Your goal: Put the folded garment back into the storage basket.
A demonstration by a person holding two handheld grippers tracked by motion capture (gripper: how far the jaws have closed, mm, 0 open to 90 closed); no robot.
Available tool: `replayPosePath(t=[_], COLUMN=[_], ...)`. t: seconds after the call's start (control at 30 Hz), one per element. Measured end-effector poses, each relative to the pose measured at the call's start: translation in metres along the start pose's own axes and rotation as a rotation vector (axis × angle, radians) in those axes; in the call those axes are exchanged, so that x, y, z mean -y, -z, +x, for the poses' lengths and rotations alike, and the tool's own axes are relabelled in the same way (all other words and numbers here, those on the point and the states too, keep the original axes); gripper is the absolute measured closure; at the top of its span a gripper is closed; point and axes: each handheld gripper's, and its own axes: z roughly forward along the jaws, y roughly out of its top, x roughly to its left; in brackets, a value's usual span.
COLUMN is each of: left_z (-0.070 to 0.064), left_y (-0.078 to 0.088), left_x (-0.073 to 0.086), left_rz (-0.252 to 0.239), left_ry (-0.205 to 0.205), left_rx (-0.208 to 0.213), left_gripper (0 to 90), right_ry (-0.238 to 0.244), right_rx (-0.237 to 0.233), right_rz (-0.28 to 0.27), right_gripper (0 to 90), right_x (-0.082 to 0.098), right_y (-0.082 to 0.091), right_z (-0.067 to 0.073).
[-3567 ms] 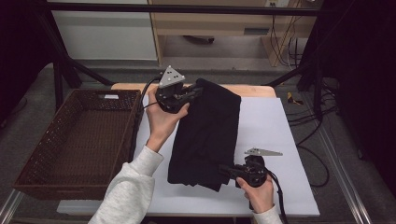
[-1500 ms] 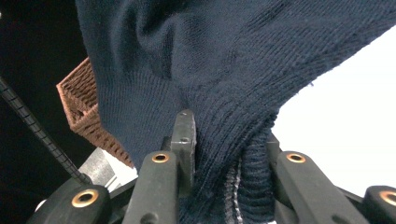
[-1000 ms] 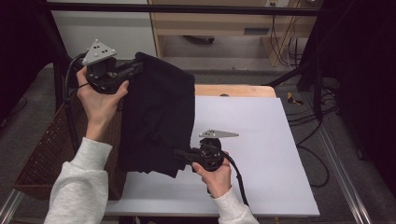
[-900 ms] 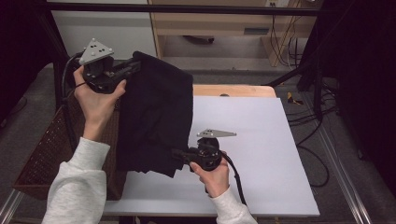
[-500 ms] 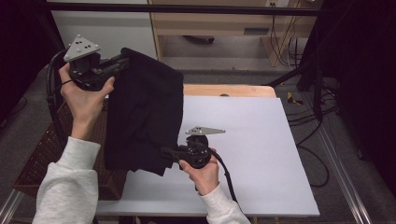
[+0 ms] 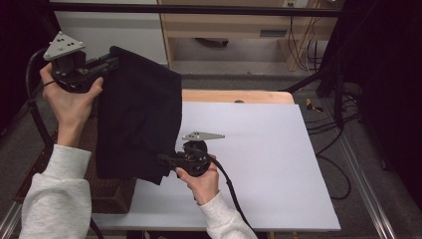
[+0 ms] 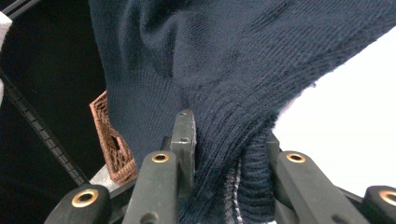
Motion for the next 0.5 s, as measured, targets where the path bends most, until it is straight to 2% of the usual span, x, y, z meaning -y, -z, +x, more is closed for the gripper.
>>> replayPosePath(t=[0.5], left_z=[0.036], left_y=[0.018], left_x=[0.005], left_rz=[0.015], left_ry=[0.023], left_rx=[-0.061], left_gripper=[80.8], right_ry=[0.015], right_rx=[-0.044], right_rz=[0.003], right_gripper=[70.0], right_x=[-0.010], right_y=[-0.033], right_z=[0.021])
